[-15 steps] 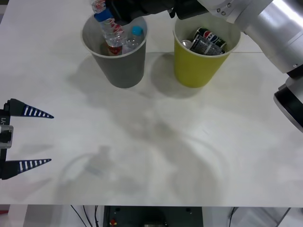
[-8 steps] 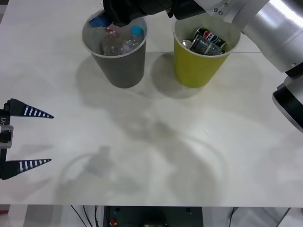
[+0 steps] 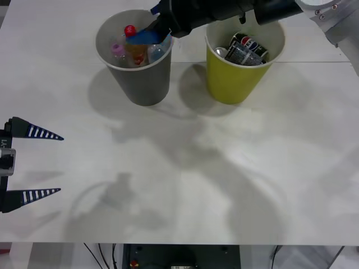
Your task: Put the can into the green bin and the plastic bottle into the gray bin
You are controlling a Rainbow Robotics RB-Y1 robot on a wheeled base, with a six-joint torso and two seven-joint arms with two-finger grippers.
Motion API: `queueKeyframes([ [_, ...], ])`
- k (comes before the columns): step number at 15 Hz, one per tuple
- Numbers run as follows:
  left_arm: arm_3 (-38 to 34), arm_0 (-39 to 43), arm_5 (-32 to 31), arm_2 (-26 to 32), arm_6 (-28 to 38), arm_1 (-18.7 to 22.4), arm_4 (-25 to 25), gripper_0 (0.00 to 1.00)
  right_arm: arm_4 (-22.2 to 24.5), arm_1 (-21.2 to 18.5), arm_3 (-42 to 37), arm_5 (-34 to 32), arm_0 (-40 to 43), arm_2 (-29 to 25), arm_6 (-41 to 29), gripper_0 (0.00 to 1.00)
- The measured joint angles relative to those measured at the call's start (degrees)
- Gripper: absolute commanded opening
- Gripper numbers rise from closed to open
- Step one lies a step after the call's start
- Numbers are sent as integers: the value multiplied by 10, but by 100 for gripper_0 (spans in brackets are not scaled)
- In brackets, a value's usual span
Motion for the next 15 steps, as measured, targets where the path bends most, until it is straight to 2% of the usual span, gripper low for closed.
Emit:
queueKeyframes([
  [4, 0, 0, 0, 0, 0, 0, 0, 100, -24, -69, -156, -51, 119, -75, 25, 100],
  [7, 0, 0, 0, 0, 0, 0, 0, 100, -59, -113, -239, -62, 219, -125, 96, 100],
  [11, 0, 0, 0, 0, 0, 0, 0, 100, -94, -140, -293, -118, 329, -202, 192, 100],
  [15, 0, 0, 0, 0, 0, 0, 0, 100, -138, -156, -296, -159, 418, -261, 296, 100],
])
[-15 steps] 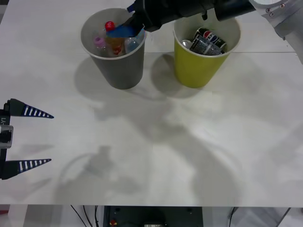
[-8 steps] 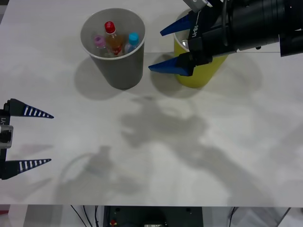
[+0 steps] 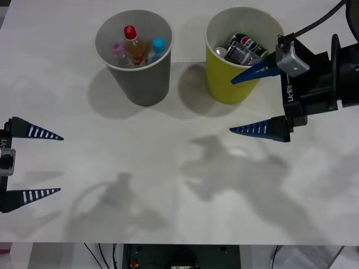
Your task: Put the can into the green bin and the plastic bottle into the gray bin
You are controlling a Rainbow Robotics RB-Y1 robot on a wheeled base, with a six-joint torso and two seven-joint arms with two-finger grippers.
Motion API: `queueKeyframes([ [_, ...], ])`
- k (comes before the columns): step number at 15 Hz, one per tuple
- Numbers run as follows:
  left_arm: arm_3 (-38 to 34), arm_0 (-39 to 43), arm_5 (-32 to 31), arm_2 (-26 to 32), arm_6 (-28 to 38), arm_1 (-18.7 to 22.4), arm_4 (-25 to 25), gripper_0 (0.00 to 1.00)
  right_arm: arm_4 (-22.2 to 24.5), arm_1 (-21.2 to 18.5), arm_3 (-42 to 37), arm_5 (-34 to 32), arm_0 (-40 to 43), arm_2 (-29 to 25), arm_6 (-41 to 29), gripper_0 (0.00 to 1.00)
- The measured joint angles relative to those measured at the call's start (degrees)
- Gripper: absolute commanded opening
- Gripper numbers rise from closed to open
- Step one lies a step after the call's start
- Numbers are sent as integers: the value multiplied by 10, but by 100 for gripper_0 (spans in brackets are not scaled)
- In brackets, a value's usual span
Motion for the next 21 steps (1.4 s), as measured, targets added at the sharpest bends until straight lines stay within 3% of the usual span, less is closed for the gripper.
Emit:
queueKeyframes([
  [4, 0, 0, 0, 0, 0, 0, 0, 100, -37, -23, -1, -2, 91, -39, 105, 100],
  [9, 0, 0, 0, 0, 0, 0, 0, 100, -47, -27, -3, -10, 186, -92, 210, 100],
  [14, 0, 0, 0, 0, 0, 0, 0, 100, -47, -27, -3, -42, 246, -131, 238, 100],
  [21, 0, 0, 0, 0, 0, 0, 0, 100, -41, -26, -2, -42, 296, -144, 257, 100],
])
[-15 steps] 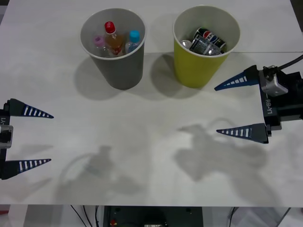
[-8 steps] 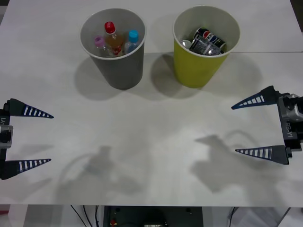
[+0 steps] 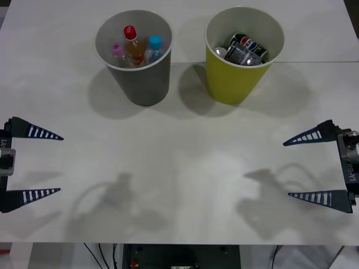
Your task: Put the can into the green bin and the plastic bottle into the gray bin
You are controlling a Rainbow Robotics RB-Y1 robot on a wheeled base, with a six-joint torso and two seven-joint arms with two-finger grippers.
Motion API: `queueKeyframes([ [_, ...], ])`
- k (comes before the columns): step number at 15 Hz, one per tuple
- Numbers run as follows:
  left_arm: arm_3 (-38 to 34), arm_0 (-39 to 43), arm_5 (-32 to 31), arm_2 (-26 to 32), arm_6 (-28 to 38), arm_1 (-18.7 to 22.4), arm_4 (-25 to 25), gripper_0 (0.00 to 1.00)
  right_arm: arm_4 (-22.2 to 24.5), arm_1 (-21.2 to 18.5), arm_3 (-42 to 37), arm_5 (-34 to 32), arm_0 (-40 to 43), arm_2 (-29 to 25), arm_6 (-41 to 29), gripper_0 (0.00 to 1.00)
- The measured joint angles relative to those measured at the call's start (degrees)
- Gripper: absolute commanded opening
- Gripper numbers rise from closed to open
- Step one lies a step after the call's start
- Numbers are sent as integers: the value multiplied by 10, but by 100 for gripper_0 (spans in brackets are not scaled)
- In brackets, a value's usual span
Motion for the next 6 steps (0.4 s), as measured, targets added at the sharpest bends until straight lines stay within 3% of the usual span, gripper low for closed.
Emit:
queueKeyframes([
  [6, 0, 0, 0, 0, 0, 0, 0, 100, 15, 9, 1, 0, 3, 0, 8, 100],
])
